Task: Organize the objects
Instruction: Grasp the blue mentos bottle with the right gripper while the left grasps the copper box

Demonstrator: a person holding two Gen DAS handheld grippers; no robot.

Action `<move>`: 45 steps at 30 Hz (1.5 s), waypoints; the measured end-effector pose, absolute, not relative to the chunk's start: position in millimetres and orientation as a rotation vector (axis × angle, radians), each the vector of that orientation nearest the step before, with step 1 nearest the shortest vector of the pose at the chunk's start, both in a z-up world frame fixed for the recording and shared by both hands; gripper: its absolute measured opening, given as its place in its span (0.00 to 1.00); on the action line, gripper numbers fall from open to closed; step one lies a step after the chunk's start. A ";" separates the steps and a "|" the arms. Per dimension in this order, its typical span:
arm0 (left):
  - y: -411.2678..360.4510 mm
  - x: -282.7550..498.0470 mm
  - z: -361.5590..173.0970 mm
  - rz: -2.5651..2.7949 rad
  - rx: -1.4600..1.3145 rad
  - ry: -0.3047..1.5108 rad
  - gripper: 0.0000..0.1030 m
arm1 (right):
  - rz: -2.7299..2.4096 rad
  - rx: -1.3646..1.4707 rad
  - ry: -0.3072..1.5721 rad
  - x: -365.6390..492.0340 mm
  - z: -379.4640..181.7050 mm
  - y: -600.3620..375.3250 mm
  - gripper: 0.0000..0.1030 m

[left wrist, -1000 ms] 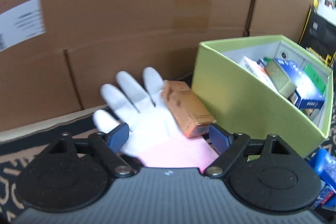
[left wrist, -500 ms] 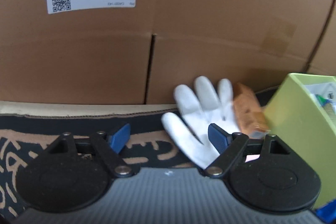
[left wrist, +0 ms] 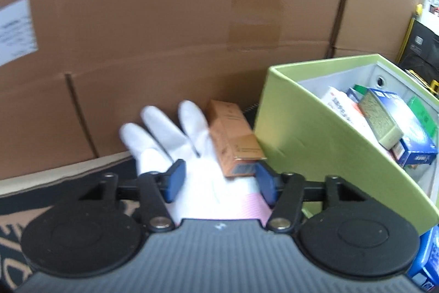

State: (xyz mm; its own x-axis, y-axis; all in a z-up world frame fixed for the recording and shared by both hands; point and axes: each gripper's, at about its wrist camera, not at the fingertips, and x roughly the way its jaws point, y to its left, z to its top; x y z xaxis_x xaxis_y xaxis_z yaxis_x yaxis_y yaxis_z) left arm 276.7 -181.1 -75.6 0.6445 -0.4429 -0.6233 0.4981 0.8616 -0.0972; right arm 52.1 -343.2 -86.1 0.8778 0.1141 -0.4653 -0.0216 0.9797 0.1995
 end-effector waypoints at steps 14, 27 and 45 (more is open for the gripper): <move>-212.9 291.6 -84.8 -0.554 0.069 0.681 0.49 | 0.068 0.212 0.501 53.5 -86.6 -345.0 0.60; -188.1 280.5 -80.8 -0.544 -0.004 0.709 0.33 | 0.056 0.239 0.492 52.8 -88.0 -351.1 0.60; -199.5 292.0 -73.2 -0.508 0.219 0.555 0.95 | 0.056 0.246 0.508 55.2 -89.0 -352.9 0.61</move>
